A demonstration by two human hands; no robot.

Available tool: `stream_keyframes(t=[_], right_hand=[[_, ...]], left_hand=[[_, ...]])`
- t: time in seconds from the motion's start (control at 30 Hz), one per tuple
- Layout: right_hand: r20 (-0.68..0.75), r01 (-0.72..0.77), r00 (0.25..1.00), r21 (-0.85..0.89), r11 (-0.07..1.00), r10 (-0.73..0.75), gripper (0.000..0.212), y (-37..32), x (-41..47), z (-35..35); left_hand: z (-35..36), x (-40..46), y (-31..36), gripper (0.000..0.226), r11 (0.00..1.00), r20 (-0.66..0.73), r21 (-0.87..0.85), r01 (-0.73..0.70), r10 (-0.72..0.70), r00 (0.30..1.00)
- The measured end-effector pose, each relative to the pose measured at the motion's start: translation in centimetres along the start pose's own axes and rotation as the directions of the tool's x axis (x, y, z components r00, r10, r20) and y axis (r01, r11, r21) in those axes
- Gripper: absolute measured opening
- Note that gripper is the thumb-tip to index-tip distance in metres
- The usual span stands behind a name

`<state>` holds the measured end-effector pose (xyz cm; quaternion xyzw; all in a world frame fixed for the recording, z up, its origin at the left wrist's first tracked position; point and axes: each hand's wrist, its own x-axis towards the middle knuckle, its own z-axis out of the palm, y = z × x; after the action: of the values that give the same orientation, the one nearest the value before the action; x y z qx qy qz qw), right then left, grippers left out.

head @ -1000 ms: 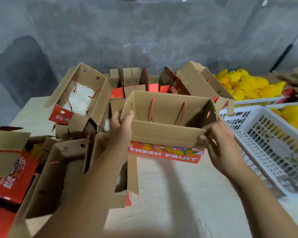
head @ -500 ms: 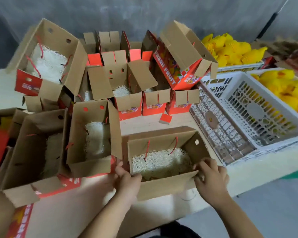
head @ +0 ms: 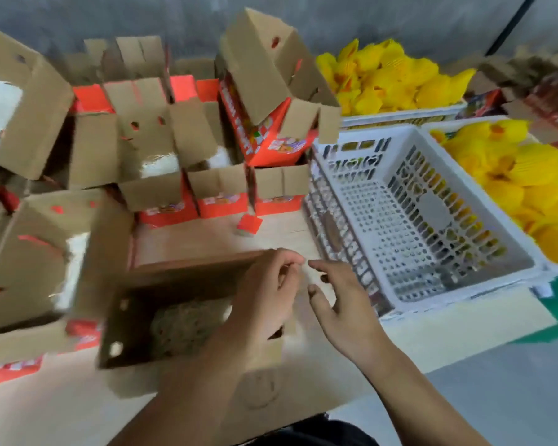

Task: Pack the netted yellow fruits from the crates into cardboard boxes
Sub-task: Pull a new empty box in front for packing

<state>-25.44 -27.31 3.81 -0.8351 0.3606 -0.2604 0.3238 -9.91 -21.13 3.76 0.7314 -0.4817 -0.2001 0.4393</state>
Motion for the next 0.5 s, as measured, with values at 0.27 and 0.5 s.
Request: stream_keyframes(t=[0.27, 0.5], right_hand=[[-0.303, -0.159, 0.946, -0.121, 0.98, 0.116, 0.031, 13.7, 5.6, -17.8], [-0.395, -0.583, 0.808, -0.428, 0.691, 0.437, 0.07, 25.8, 10.4, -31.6]], left_hand=[[14.3, 9.0, 9.4, 0.017, 0.98, 0.234, 0.032, -0.195, 0.182, 0.955], [19.0, 10.7, 9.0, 0.027, 0.833, 0.327, 0.484, -0.268, 0.112, 0.938]])
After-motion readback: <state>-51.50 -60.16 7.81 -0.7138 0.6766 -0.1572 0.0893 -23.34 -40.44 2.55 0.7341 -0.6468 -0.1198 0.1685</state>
